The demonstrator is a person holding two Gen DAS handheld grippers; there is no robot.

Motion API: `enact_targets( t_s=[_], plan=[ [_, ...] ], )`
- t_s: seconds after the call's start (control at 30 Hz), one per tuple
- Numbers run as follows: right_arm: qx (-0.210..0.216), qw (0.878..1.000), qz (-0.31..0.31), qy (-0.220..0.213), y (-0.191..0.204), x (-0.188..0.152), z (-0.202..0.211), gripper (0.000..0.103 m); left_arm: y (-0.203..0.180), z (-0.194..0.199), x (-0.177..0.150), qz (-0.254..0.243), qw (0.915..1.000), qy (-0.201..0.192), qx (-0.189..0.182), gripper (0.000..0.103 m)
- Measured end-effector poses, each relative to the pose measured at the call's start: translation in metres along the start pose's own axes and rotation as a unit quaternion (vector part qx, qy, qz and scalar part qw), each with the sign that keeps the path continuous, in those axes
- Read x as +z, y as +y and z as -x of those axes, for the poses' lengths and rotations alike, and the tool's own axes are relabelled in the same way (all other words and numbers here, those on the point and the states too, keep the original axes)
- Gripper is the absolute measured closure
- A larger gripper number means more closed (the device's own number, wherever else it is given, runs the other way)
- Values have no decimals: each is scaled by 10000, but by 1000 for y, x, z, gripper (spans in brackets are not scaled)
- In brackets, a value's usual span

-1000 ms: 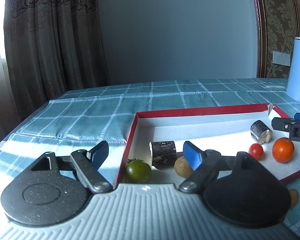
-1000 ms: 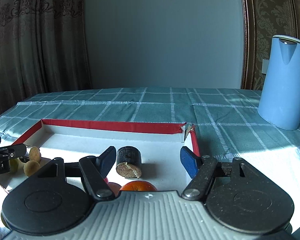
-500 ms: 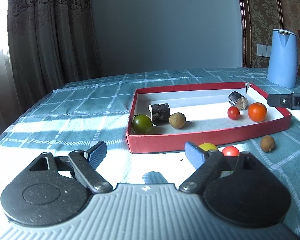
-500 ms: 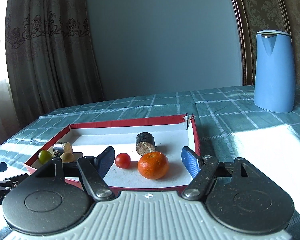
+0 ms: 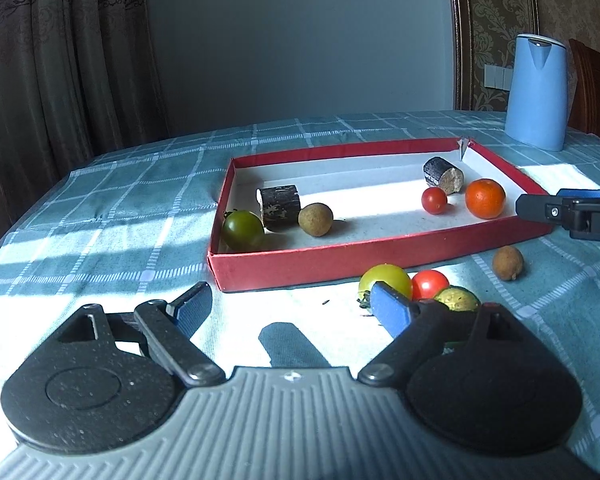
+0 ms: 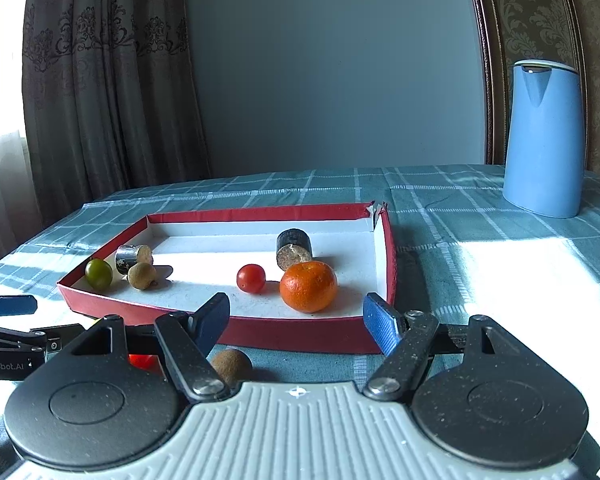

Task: Organize fruits
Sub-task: 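Grasp the yellow tomato with the left tool while the right tool grasps the brown round fruit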

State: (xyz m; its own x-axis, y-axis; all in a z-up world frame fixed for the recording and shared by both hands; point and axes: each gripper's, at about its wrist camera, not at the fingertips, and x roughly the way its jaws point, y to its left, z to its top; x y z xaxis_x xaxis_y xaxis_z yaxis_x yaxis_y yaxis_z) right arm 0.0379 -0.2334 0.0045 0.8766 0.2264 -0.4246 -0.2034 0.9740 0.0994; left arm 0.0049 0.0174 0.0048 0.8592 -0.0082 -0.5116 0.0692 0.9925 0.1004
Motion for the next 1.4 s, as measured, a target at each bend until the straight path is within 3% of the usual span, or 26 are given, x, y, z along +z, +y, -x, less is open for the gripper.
enact_targets(
  t_s=[0.2,0.47,0.6,0.77,0.93,1.4],
  plan=[
    [22,10000,-47,85,-1,-1,-2,30,2,5,1,65,9998,-144,-116,16],
    [32,9999,-27,135,0,-1,-2,28,-4,2,1,-85,9998,-47,-171,14],
    [36,9999,-17,148,0,-1,-3,27,-9,3,0,-195,9991,-46,-368,14],
    [38,9999,-14,146,1,-1,-3,27,-21,-3,0,-497,9981,130,-346,15],
    [49,9999,-24,162,0,-1,-3,27,-14,-11,3,-308,9978,332,-492,17],
    [61,9997,47,216,3,-2,-4,26,-23,-24,10,-230,9988,347,-264,15]
  ],
)
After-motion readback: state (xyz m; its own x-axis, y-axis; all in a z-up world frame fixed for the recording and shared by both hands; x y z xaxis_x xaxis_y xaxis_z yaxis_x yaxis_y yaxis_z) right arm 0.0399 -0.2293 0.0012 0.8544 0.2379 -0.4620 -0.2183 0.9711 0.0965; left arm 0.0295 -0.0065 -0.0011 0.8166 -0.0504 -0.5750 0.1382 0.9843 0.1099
